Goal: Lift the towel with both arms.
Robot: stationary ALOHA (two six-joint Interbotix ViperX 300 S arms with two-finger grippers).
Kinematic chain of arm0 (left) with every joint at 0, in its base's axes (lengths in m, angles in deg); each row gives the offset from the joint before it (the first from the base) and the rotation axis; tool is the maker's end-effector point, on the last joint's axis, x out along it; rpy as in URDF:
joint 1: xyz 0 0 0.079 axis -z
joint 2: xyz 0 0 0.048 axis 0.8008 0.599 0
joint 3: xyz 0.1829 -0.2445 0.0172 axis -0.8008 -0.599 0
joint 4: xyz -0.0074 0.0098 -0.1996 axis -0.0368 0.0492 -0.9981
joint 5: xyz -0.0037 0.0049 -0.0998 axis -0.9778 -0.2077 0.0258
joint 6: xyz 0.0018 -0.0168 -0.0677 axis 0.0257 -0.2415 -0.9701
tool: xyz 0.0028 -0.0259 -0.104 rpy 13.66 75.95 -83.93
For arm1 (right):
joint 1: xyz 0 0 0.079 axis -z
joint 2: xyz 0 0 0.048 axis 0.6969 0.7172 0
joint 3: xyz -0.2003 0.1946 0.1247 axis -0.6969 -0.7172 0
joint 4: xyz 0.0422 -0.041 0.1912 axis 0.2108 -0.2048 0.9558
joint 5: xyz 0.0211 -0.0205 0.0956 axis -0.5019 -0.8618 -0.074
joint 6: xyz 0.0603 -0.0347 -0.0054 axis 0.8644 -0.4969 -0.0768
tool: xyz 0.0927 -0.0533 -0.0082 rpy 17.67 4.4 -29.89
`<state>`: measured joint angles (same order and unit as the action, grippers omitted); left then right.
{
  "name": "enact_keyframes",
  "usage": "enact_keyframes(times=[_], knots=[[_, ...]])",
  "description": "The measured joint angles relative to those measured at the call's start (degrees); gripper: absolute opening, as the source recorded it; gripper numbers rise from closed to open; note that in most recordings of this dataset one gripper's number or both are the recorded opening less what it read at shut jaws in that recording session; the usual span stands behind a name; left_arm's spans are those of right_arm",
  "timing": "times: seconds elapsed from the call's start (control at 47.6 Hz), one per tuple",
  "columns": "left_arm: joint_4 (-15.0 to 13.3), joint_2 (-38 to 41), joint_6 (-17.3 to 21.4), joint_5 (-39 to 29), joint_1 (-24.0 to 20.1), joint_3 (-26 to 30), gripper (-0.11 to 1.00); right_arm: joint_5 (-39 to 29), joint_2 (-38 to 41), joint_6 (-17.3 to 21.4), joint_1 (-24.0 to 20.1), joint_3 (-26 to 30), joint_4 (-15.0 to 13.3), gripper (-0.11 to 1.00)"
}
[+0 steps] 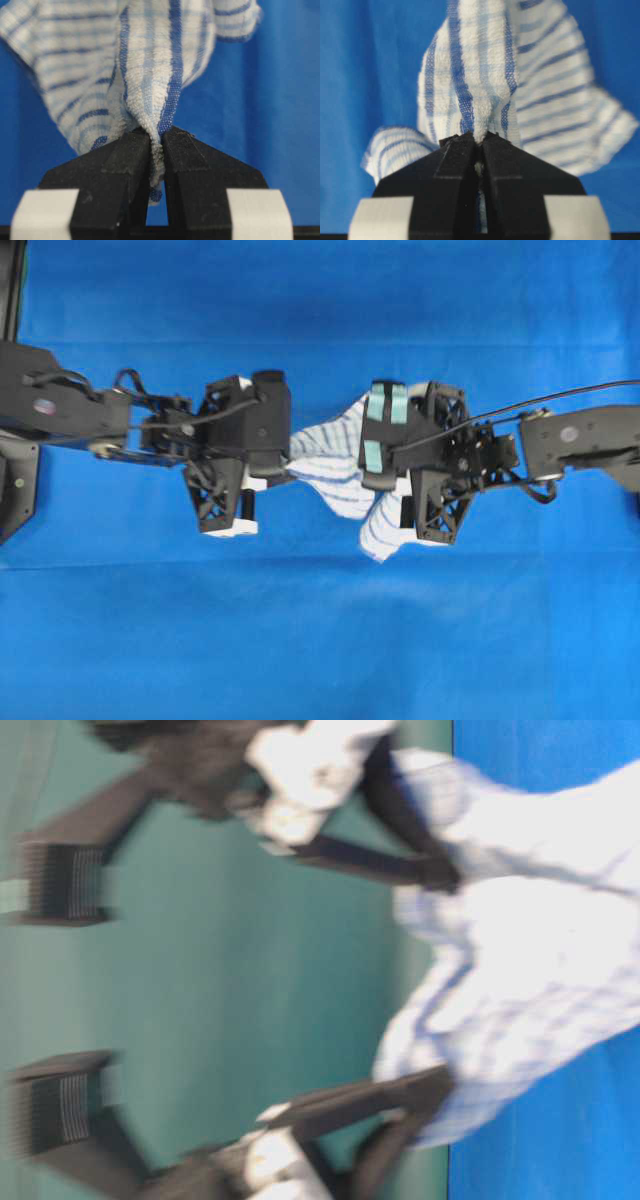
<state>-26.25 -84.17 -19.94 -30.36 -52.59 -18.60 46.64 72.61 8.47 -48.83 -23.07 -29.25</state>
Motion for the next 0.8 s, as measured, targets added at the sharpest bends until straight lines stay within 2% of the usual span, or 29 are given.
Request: enact_keyframes(times=[0.273,0.462,0.798], knots=[[0.0,-9.5,0.1,-13.2,0.3,7.3,0.03,-12.0,-3.6,-0.7,-0.7,10.9,0.0,0.03],[0.0,-14.4,0.2,-18.6,0.3,11.4,0.03,-19.0,-6.1,-1.2,-0.8,19.4,0.0,0.03],[0.1,-20.2,0.3,-26.5,0.3,19.7,0.03,-25.0,-7.0,-6.2,-0.9,34.5,-0.1,0.03]])
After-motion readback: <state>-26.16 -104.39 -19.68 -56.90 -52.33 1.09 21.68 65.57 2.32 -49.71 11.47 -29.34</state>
